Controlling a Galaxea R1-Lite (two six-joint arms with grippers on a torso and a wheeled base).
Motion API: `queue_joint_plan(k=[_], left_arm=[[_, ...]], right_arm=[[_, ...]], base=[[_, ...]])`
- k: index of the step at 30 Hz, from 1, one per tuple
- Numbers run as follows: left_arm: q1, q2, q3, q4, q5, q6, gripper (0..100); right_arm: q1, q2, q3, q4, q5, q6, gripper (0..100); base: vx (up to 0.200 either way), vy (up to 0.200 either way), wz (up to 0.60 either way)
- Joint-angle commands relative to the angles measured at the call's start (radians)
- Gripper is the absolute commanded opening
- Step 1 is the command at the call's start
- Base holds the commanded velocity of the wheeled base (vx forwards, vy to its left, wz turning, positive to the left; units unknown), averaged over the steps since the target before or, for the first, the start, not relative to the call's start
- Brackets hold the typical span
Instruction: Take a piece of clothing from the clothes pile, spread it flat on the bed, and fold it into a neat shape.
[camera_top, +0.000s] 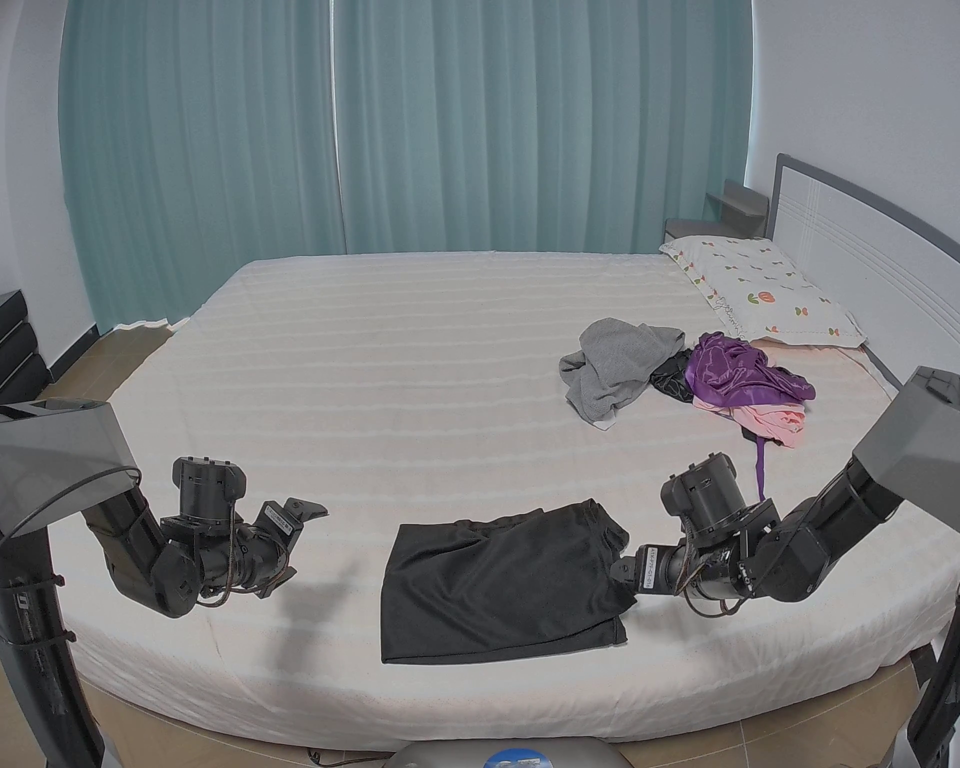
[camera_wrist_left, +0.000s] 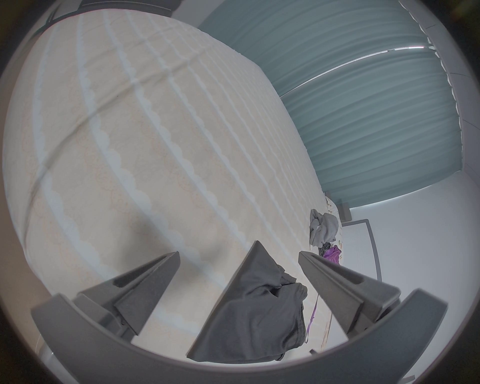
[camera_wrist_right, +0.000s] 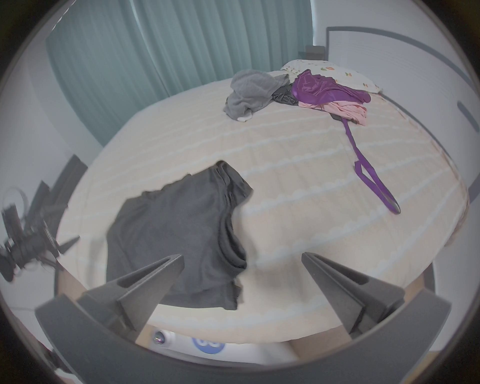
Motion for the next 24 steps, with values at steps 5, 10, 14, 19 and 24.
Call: queue_joint_plan(k=[5,10,14,19,24], left_arm=[[0.003,-0.006,0.028,-0.009,0.004,-0.005,100],[0.003,-0.006,0.028,-0.011,0.004,-0.005,100],[0.001,-0.006,0.028,-0.011,0.004,-0.005,100],[0.001,-0.004,0.028,-0.011,0.006,-0.004,100],[0.001,-0.004,0.028,-0.012,0.006,-0.004,100]], right_arm=[[-0.012,0.031,-0.053,-0.009,0.114,0.103,100],[-0.019,0.148,-0.065,-0.055,0.15,0.096,100],[-0.027,0.18,-0.082,-0.097,0.156,0.099,100],[-0.03,0.178,-0.077,-0.089,0.154,0.103,0],[-0.038,0.16,-0.038,-0.091,0.148,0.095,0]], base=[[0.0,0.0,0.0],[0.0,0.0,0.0],[0.0,0.0,0.0],[0.0,0.0,0.0],[0.0,0.0,0.0]])
